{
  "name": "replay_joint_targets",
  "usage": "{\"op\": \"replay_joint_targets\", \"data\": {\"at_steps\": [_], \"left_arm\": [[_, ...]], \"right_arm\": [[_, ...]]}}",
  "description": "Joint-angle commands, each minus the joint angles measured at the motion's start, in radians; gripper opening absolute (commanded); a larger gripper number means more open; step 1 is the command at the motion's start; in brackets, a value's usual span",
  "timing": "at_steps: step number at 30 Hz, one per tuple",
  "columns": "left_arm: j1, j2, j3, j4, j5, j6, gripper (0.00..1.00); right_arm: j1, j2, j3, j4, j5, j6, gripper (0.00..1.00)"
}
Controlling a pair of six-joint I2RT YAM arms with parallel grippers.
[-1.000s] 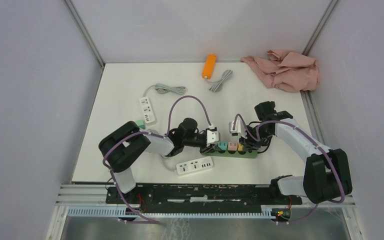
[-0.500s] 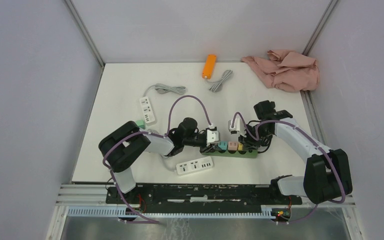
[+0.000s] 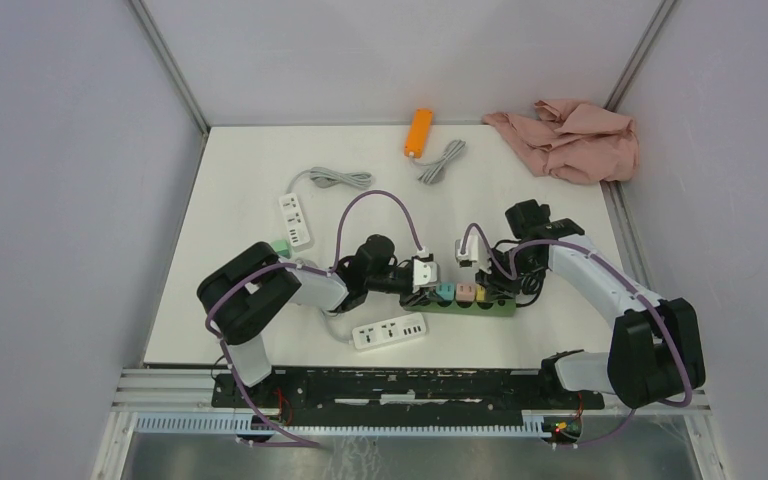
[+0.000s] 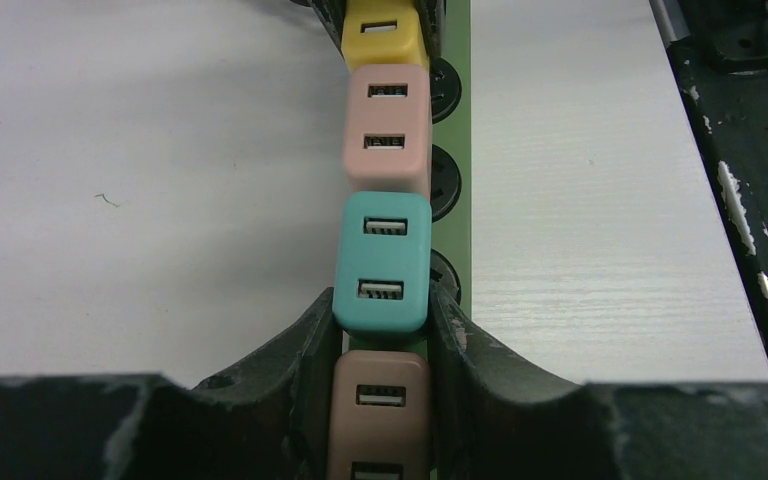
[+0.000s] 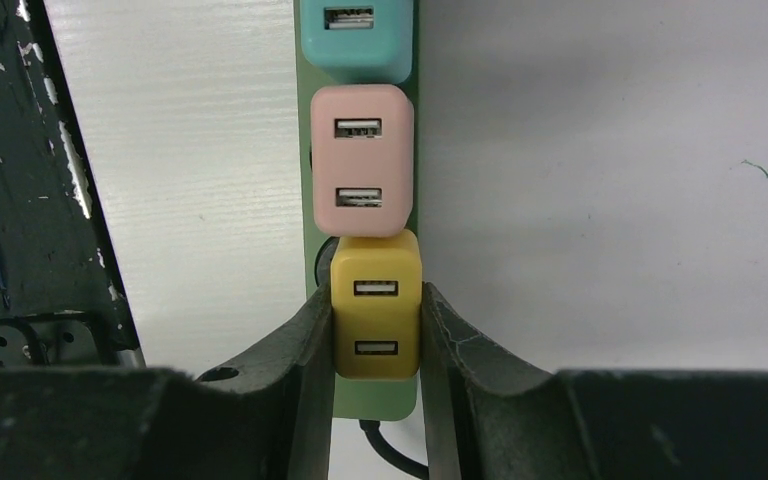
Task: Pull the plug off the socket
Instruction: Remove the plug from the socket.
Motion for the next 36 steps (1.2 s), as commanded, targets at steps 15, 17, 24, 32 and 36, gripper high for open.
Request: {"op": "replay_joint_targets", "data": {"at_steps": [15,17,24,32,36], "left_arm": [[0.003,0.015,0.014,-0.011,-0.044,0.004,0.03],[0.001,0.015,0.013,-0.01,-0.043,0.004,0.03],[0.001,0.016,0.015,-0.011,-0.044,0.003,0.03],[0.002,0.016,0.016,-0.013,-0.04,0.004,0.03],[0.002,0.018,0.018,-0.014,-0.038,0.004,0.03]], "right_arm": [[-0.008,-0.053,0.089,-0.045,-0.187,-0.017,0.0],[-0.012,-0.057,0.096,-0.015,-0.161,0.039,0.0],[-0.027,-0.059,0.097,-0.031,-0.043,0.011,0.0],[-0.02,-0.031,0.123,-0.183,-0.263,-0.12,0.0],[-0.022,-0.039,0.138,-0.059,-0.131,0.057,0.0]]}}
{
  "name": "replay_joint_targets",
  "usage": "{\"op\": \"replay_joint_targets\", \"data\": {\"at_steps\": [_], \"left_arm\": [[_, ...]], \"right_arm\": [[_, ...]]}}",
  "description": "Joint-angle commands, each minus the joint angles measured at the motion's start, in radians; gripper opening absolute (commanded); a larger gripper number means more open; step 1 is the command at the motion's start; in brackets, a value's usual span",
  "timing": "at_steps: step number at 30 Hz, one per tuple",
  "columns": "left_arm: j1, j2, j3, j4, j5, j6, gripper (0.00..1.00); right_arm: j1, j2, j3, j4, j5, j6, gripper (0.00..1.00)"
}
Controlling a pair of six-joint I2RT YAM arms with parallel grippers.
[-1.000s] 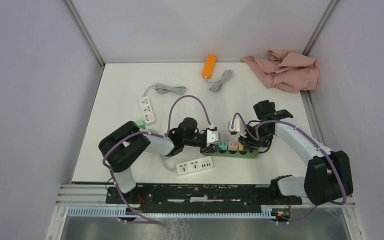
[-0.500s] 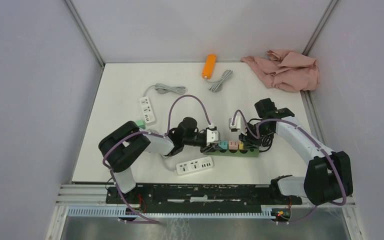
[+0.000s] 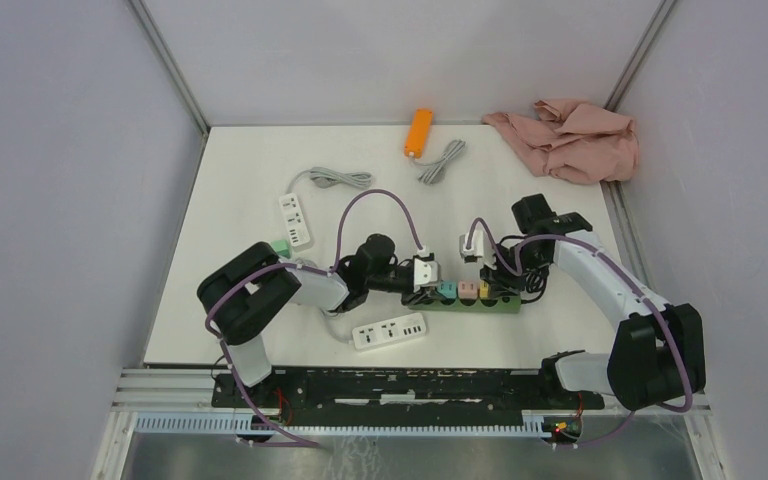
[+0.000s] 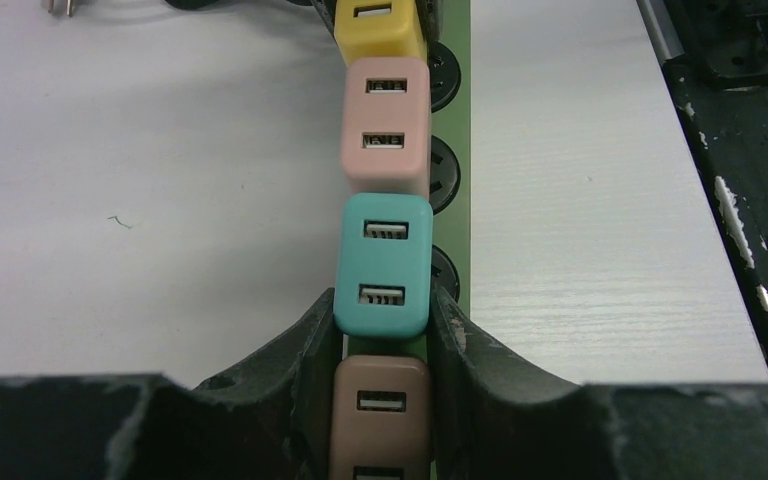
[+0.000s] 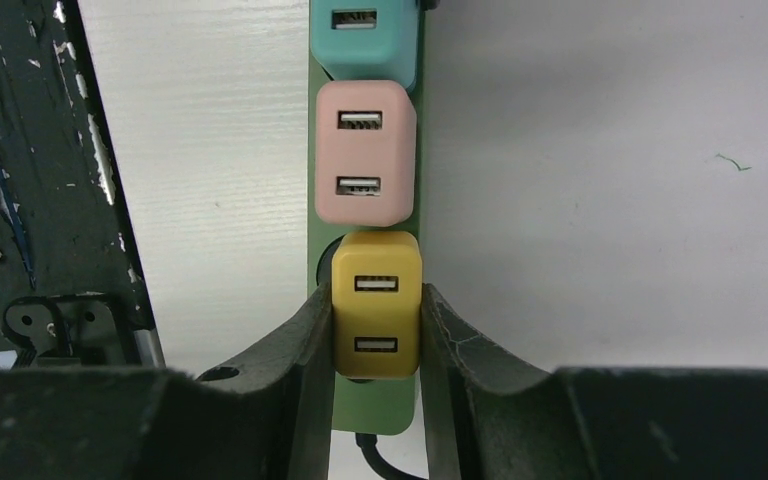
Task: Pull the plug off the socket
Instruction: Remove the plug from the socket.
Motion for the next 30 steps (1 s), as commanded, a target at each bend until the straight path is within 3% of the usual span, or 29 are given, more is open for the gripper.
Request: {"op": "replay_joint_targets", "data": {"at_steps": [1,6,12,18,21,22,23,26,27,30], "left_arm": [[0.003,0.018,0.014,-0.039,-0.047,0.005,0.03],[0.003,0.014,0.01,-0.037,-0.046,0.004,0.03],[0.004,0.021,0.018,-0.044,-0.043,0.004,0.03],[0.004,0.025,0.025,-0.057,-0.04,0.006,0.03],[0.003,0.026,0.029,-0.057,-0.048,0.002,0.04],[0.003,0.025,0.031,-0.056,-0.051,-0.001,0.06],[0.003,0.023,0.031,-0.052,-0.049,-0.008,0.16],[0.004,0.015,-0.005,0.039,-0.046,-0.039,0.55],[0.003,0.01,-0.022,0.08,-0.044,-0.049,0.64],[0.004,0.014,-0.062,0.204,-0.015,-0.093,0.75]], "right_arm": [[0.01,-0.029,0.079,0.051,-0.073,0.13,0.0],[-0.01,-0.047,0.056,0.075,0.031,0.125,0.0],[0.029,0.002,0.021,-0.022,-0.183,-0.038,0.0],[0.112,0.049,-0.012,0.3,-0.067,0.285,0.0],[0.112,0.063,-0.019,0.329,-0.001,0.304,0.0],[0.113,0.066,-0.024,0.317,-0.01,0.287,0.0],[0.113,0.067,-0.032,0.306,-0.027,0.261,0.0],[0.12,0.069,-0.043,0.311,-0.083,0.261,0.0],[0.131,0.072,-0.041,0.318,-0.085,0.269,0.0],[0.153,0.084,-0.028,0.325,-0.083,0.283,0.0]]}}
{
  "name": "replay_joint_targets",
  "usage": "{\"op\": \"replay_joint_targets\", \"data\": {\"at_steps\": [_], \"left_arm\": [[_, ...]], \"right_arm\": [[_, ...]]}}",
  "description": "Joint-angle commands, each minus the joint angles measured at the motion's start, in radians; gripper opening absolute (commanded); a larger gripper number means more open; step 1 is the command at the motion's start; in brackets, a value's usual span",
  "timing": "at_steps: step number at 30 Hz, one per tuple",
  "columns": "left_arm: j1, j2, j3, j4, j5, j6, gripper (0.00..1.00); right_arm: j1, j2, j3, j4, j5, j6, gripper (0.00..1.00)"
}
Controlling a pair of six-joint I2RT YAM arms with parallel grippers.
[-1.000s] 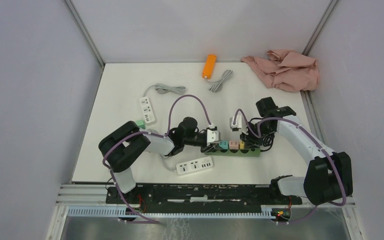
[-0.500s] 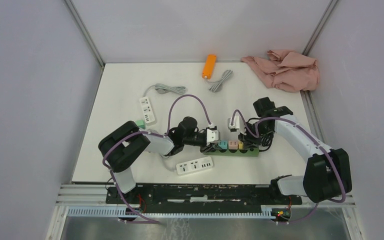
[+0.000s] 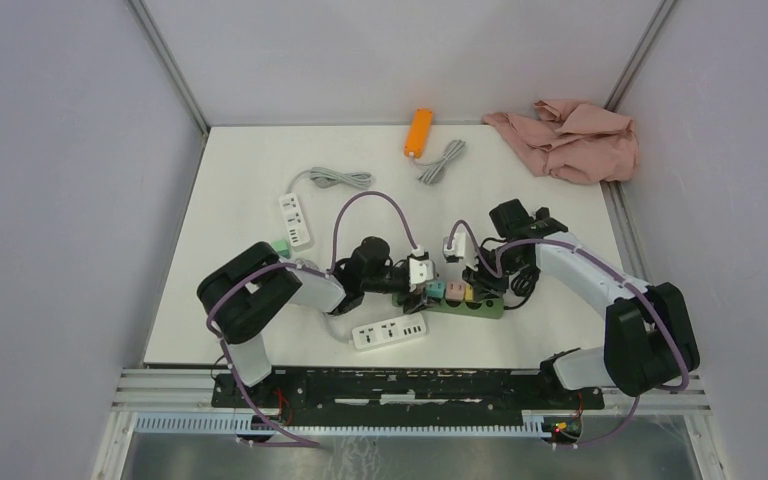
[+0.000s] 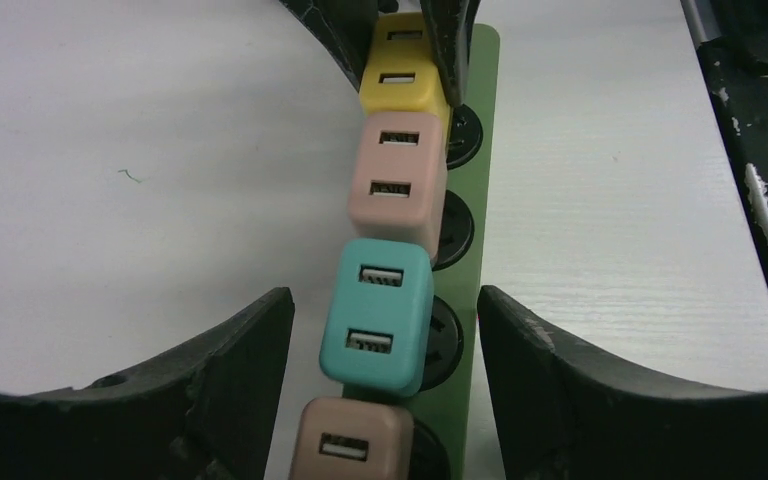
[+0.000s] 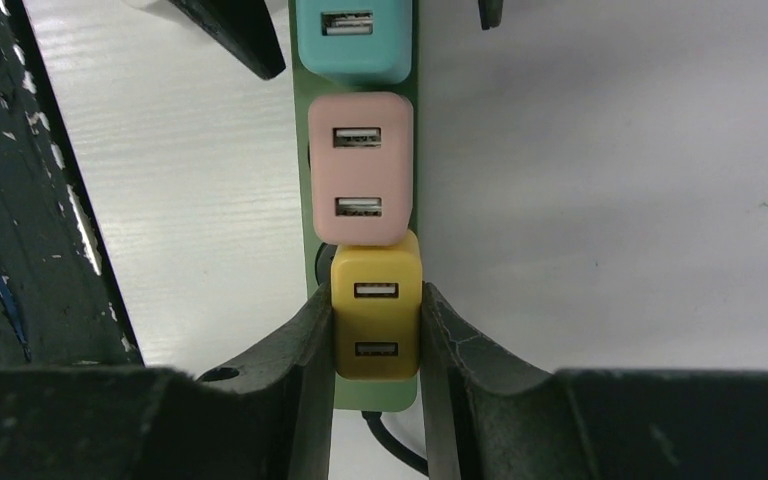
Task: Pull the plug off the socket
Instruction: Remove the plug from the socket.
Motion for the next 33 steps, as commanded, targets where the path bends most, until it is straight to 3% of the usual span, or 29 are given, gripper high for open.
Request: {"op": "replay_joint_targets", "data": {"at_steps": [1,7,10,13,28,33], "left_arm": [[-0.006,0.022,-0.041,0.221,0.034,-0.09,0.76],[-0.004,0.041,-0.031,0.262,0.071,-0.114,0.72],[-0.004,0.066,-0.009,0.258,0.1,-0.132,0.63],[-0.004,0.069,-0.002,0.252,0.101,-0.137,0.6],[0.049,-0.061,-0.128,0.306,0.013,-0.107,0.82],[0.055,-0.062,-0.134,0.32,0.008,-0.109,0.83]], "right_arm": [[0.047,0.016,0.022,0.13,-0.136,0.069,0.0],[0.049,0.012,0.015,0.128,-0.134,0.049,0.0],[0.055,0.022,0.019,0.129,-0.134,0.05,0.0],[0.059,0.023,0.02,0.131,-0.124,0.05,0.0],[0.056,-0.02,0.022,0.08,-0.019,-0.022,0.0],[0.041,-0.03,0.025,0.05,-0.025,-0.052,0.0]]}}
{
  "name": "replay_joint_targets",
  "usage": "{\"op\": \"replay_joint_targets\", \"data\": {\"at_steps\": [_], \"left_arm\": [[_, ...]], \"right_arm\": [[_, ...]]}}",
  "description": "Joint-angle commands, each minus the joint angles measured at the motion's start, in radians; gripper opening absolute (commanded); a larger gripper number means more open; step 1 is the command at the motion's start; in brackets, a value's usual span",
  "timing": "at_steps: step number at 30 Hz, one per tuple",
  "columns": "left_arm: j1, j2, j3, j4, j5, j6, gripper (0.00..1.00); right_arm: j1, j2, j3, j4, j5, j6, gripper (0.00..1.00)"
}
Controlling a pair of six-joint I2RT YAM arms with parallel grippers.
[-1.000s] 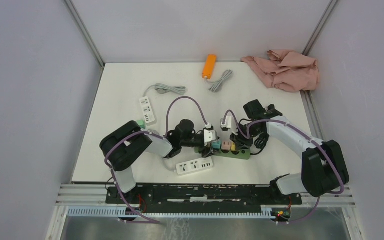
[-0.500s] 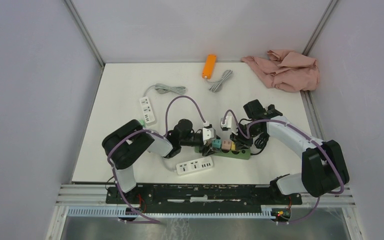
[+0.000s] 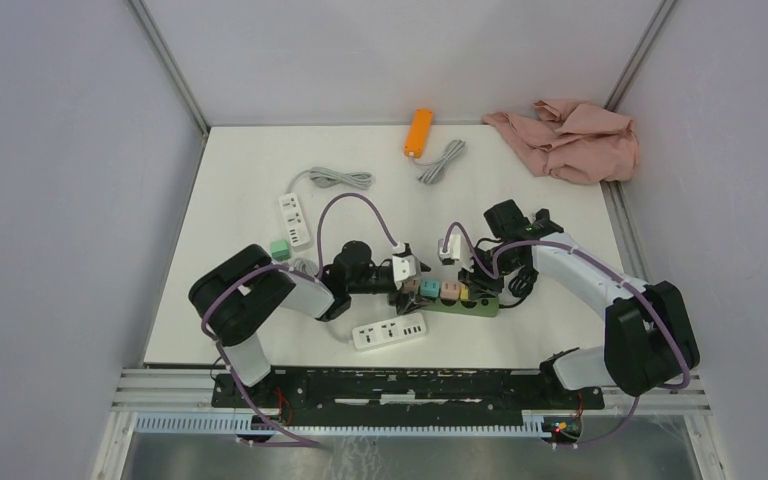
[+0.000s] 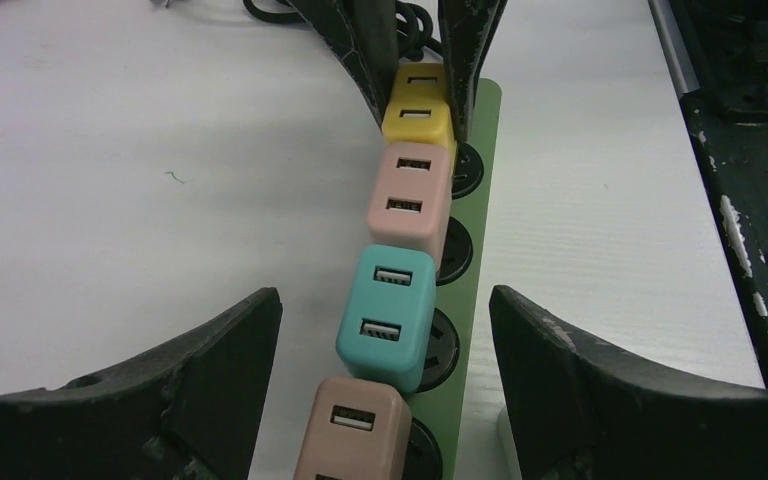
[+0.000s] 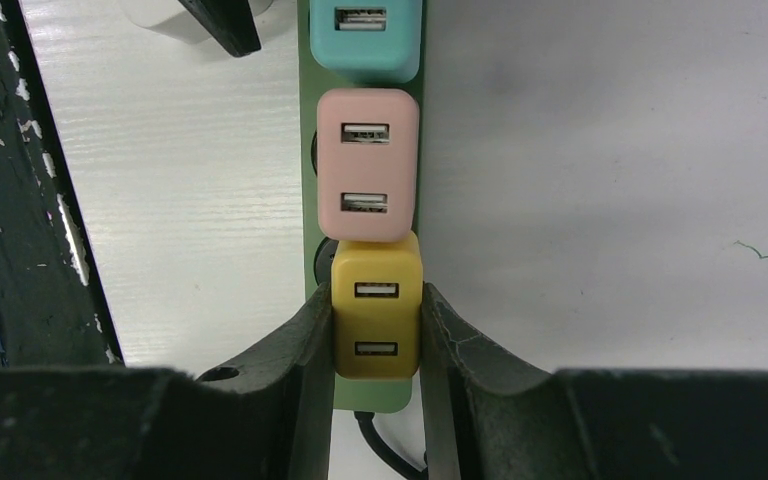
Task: Pull the plug off the socket
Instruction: Remove the plug from the socket.
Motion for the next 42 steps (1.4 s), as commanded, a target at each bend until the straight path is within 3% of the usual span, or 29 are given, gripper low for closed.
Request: {"op": "replay_joint_targets", "data": {"at_steps": [1,7,15,24,25,28,30,34,37,40,42], "left_arm": [[0.008,-0.025,0.003,0.069,-0.017,0.01,0.82],[0.019,-0.008,0.043,-0.004,-0.001,0.013,0.6],[0.019,0.02,0.09,-0.081,0.036,0.039,0.58],[0.016,0.054,0.139,-0.168,0.086,0.061,0.44],[0.017,0.055,0.139,-0.17,0.086,0.06,0.41],[0.014,0.058,0.149,-0.188,0.094,0.064,0.13],[0.013,0.063,0.154,-0.192,0.097,0.065,0.04],[0.004,0.062,0.152,-0.196,0.086,0.075,0.03],[-0.007,0.065,0.153,-0.203,0.069,0.092,0.03],[-0.02,0.07,0.162,-0.224,0.055,0.112,0.03],[-0.023,0.073,0.168,-0.242,0.048,0.123,0.03]], "right_arm": [[-0.004,-0.038,0.028,0.007,-0.038,-0.053,0.0],[-0.004,-0.027,0.034,-0.016,-0.063,-0.069,0.0],[-0.006,-0.023,0.04,-0.017,-0.066,-0.061,0.01],[-0.017,-0.014,0.054,-0.008,-0.086,-0.023,0.02],[-0.021,-0.014,0.055,-0.008,-0.089,-0.02,0.02],[-0.029,-0.016,0.059,-0.003,-0.099,-0.006,0.03],[-0.032,-0.014,0.057,0.005,-0.102,0.005,0.09],[-0.032,-0.007,0.054,0.006,-0.127,0.006,0.22],[-0.026,0.009,0.058,0.005,-0.14,0.01,0.26],[-0.016,0.022,0.064,0.007,-0.142,0.019,0.27],[-0.013,0.022,0.069,0.029,-0.144,0.058,0.16]]}}
